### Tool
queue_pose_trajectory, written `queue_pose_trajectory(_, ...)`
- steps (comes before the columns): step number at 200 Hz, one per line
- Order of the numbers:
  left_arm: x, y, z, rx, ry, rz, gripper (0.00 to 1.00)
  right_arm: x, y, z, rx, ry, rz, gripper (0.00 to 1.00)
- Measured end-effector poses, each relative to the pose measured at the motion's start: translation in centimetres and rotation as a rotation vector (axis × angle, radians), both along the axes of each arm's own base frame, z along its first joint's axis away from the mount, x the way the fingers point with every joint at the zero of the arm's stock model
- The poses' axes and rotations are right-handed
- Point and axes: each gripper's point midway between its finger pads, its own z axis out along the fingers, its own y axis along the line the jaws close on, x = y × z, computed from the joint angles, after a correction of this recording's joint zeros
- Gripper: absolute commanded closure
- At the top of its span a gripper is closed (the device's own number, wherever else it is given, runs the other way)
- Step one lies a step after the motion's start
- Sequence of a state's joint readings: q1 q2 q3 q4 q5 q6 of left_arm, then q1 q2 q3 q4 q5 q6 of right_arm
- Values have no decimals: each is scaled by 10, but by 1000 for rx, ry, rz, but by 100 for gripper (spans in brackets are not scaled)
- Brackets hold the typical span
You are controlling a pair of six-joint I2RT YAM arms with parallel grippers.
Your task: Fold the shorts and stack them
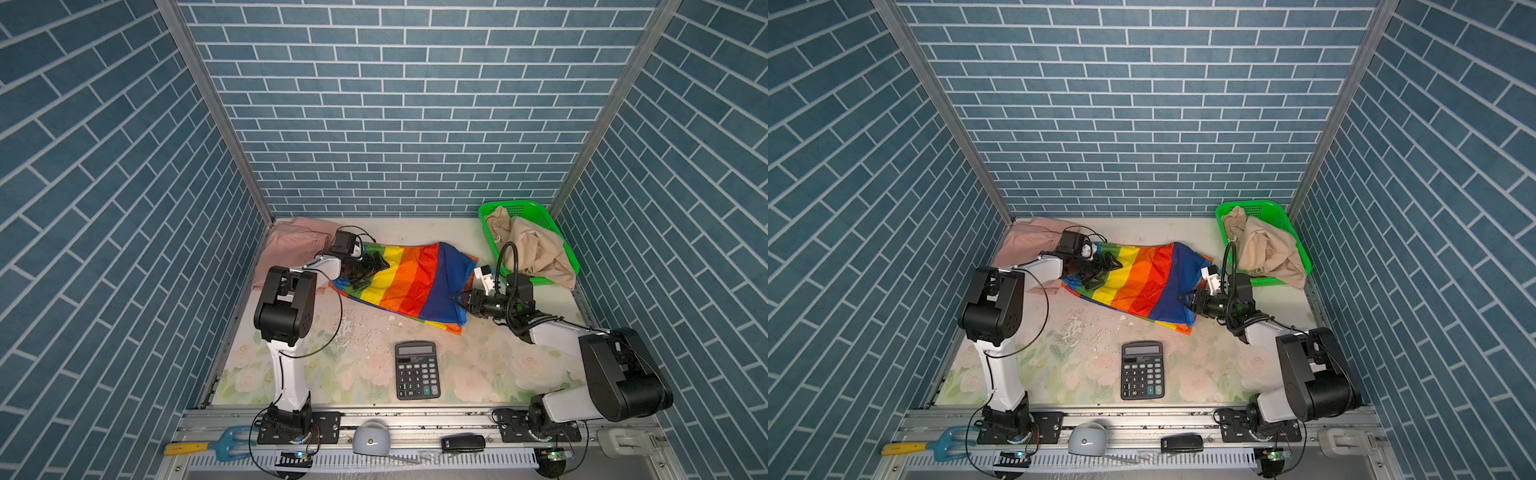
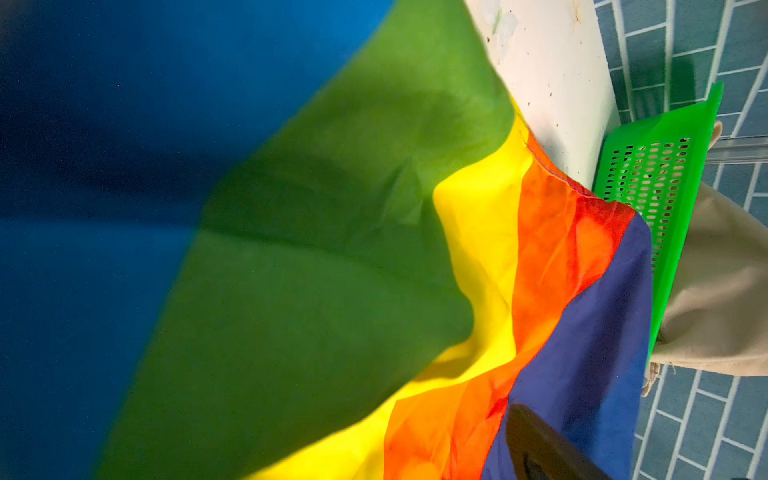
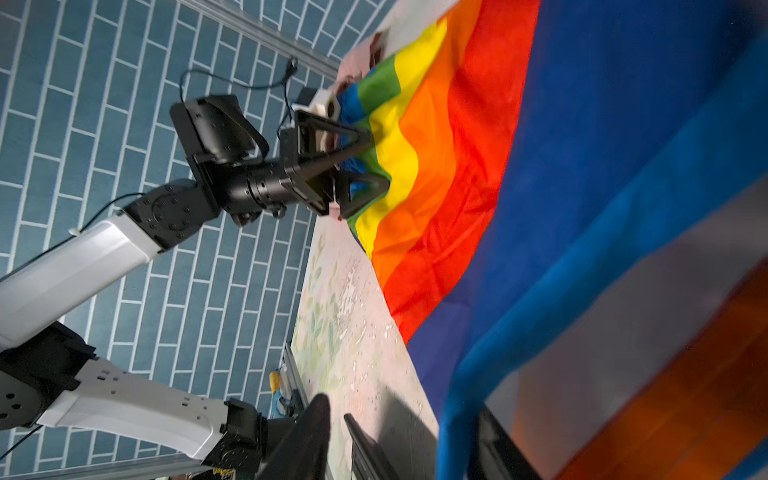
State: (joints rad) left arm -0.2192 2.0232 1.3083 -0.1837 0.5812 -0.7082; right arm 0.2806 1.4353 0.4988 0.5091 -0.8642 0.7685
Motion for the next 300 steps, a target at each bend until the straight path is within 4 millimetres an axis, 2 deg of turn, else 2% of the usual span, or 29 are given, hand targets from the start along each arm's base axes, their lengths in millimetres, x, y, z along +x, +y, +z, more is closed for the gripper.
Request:
queue_pose_trajectory(29,0,0,0,-3,-1,1,0,-28,8,-15,-21,17,51,38)
queue_pose_trajectory(64,0,0,0,-3,-1,1,0,-46,0,-23,-52,2,45,35)
queue_pose_trajectory(121,0,0,0,-2,0,1,0,-57,-16,-38,-137,3,-16,31)
queue_pose_trajectory(193,0,0,0,-4,0,0,0,-56,-24,-77,-218,77,-47,30)
queue_pose_trajectory(219,0,0,0,-4,0,0,0,-51,-18,-76,-200,46,-33,33)
queue_pose_trajectory(250,0,0,0,-5,0,-1,0,-55,-8,-70,-194,7,-3,38)
queue_pose_trajectory(300,0,0,0,-4,1,-1,0,-52,-10,-44,-201,-89,-33,44)
